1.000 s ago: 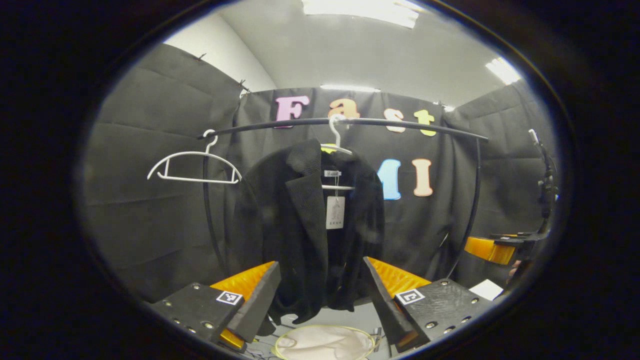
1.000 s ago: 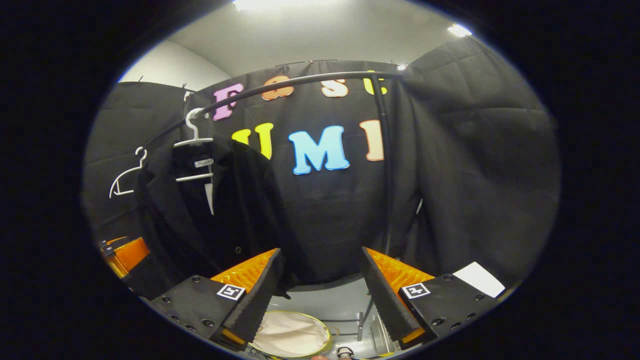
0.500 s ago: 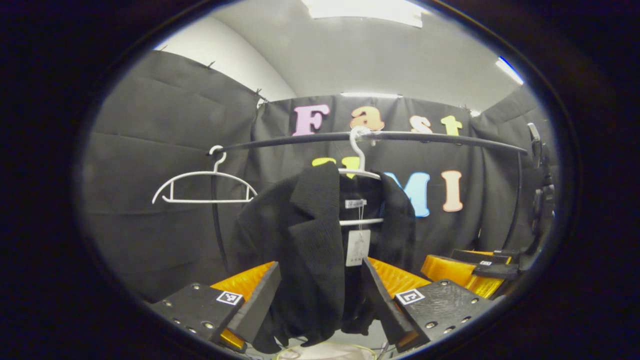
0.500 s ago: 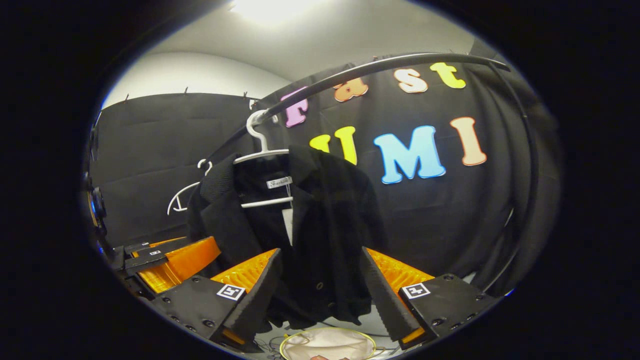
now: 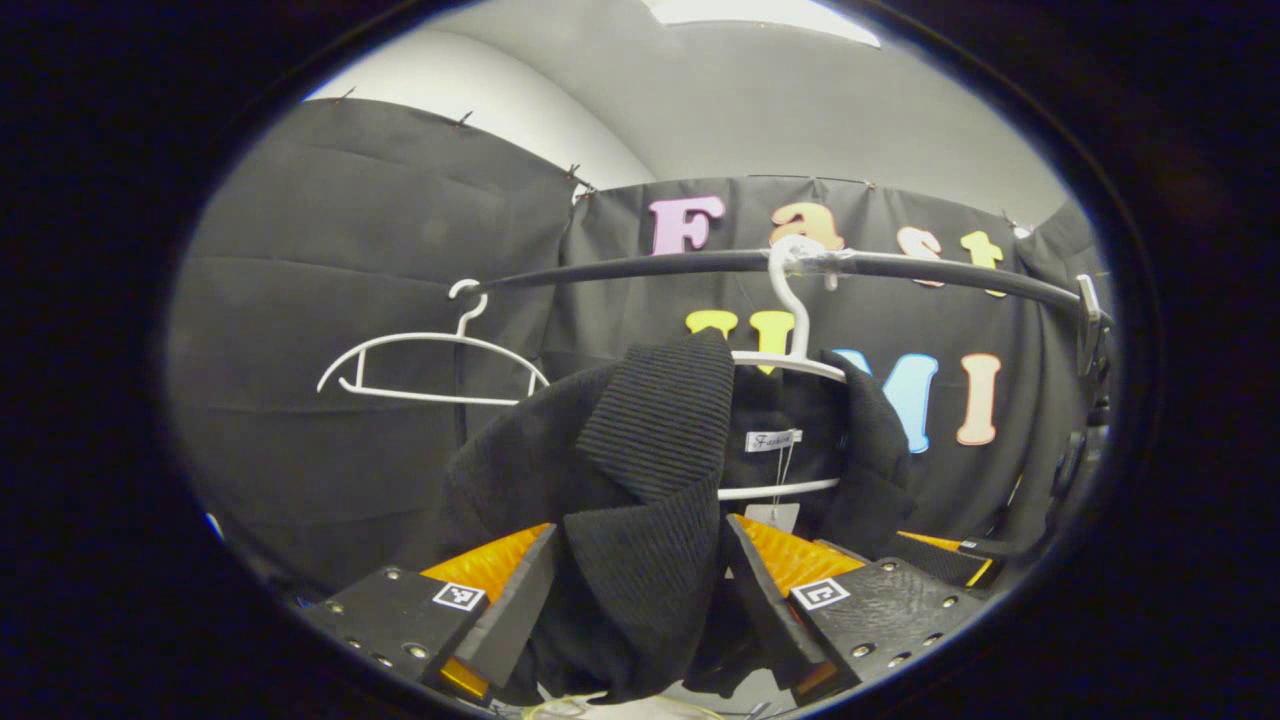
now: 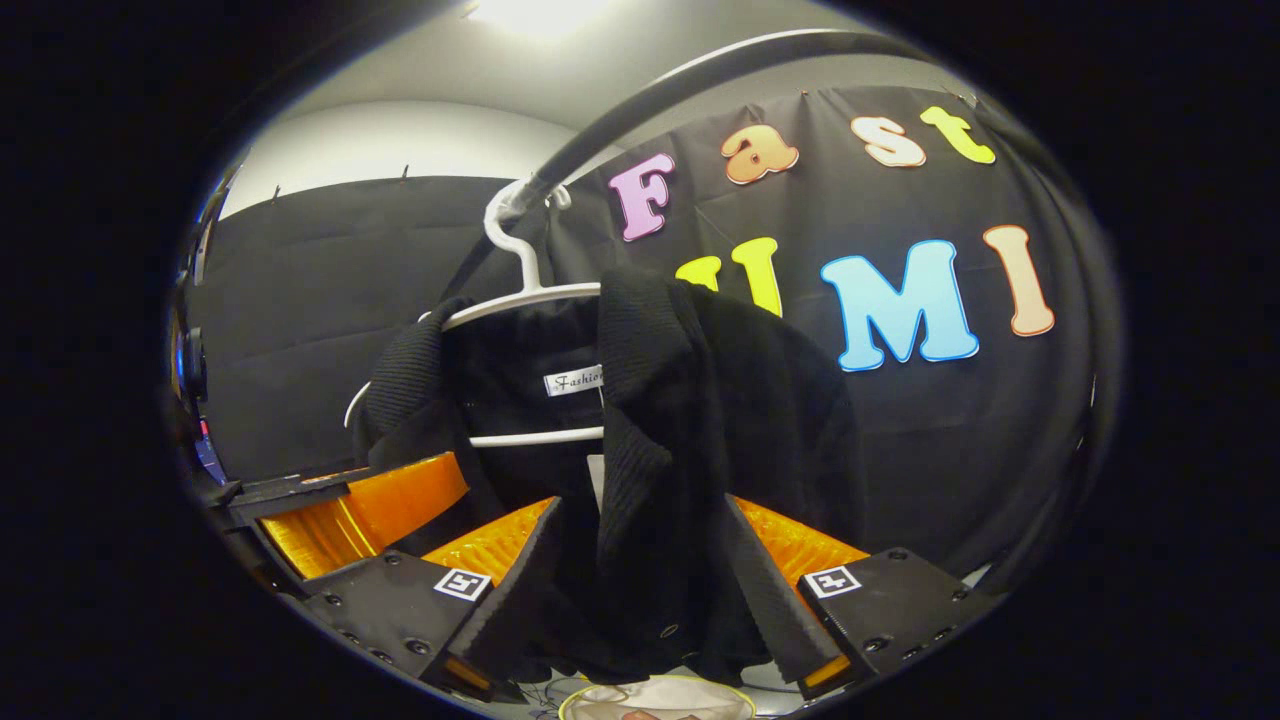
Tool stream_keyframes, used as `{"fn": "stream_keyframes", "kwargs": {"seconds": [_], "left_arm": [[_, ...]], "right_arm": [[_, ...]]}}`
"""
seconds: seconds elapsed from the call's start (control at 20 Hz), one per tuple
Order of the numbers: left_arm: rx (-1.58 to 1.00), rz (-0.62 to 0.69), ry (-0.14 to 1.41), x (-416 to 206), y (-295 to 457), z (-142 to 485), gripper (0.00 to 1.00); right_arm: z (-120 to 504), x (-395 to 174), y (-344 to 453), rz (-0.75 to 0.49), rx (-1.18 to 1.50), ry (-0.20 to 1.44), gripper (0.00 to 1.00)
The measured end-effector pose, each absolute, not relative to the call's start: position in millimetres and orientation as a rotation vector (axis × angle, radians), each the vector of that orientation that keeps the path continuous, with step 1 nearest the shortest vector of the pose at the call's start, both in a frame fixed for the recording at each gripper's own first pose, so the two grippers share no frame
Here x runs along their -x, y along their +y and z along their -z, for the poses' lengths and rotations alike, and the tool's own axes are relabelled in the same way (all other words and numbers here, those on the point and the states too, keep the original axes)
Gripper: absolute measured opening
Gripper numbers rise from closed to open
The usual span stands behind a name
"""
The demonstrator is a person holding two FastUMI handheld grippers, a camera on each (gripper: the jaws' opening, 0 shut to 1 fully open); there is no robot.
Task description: Grasp the clothes on the hanger with both hands and then place them into the laundry hamper below.
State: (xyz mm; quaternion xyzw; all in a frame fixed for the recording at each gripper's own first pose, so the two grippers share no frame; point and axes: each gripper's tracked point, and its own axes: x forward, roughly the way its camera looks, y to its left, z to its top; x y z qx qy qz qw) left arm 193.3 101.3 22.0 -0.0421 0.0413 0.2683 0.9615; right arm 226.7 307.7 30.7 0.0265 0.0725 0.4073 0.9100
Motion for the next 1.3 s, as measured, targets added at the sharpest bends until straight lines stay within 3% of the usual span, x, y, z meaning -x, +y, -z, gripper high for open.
{"fn": "stream_keyframes", "kwargs": {"seconds": [0.05, 0.25, 0.3, 0.35, 0.55, 0.6, 0.65, 0.7, 0.85, 0.95, 1.15, 1.3], "left_arm": [[0.082, -0.565, 0.085, -195.9, 104.9, -21.1, 0.94], [0.058, -0.64, 0.103, -206.6, 114.9, -13.7, 0.94], [0.055, -0.655, 0.1, -208.0, 116.3, -13.5, 0.95], [0.048, -0.67, 0.095, -207.3, 119.2, -13.9, 0.94], [0.036, -0.725, 0.099, -208.5, 128.9, -10.4, 0.87], [0.035, -0.727, 0.099, -209.8, 130.8, -9.8, 0.79], [0.034, -0.726, 0.102, -209.7, 130.3, -8.8, 0.72], [0.03, -0.724, 0.103, -209.8, 130.1, -9.6, 0.72], [0.039, -0.714, 0.09, -208.8, 129.8, -11.1, 0.39], [0.035, -0.738, 0.086, -202.1, 134.3, -12.4, 0.27], [0.068, -0.673, 0.077, -202.7, 126.8, -15.3, 0.02], [0.1, -0.629, 0.06, -195.4, 125.9, -20.9, 0.03]], "right_arm": [[-30.5, -233.0, 313.0, -0.844, -0.059, 0.154, 0.98], [-28.0, -259.8, 324.8, -0.822, -0.082, 0.162, 0.98], [-27.8, -265.8, 326.6, -0.813, -0.087, 0.161, 0.93], [-28.6, -272.0, 325.6, -0.797, -0.082, 0.154, 0.98], [-30.7, -289.3, 325.1, -0.761, -0.089, 0.124, 0.95], [-30.7, -294.4, 326.7, -0.762, -0.098, 0.122, 0.94], [-29.9, -299.3, 329.0, -0.759, -0.102, 0.119, 0.83], [-31.1, -302.2, 327.7, -0.76, -0.105, 0.117, 0.81], [-33.4, -312.4, 325.4, -0.753, -0.093, 0.105, 0.36], [-31.3, -313.6, 326.2, -0.784, -0.136, 0.125, 0.14], [-36.3, -313.6, 325.6, -0.872, -0.146, 0.129, 0.07], [-43.7, -315.1, 313.9, -0.863, -0.16, 0.113, 0.07]]}}
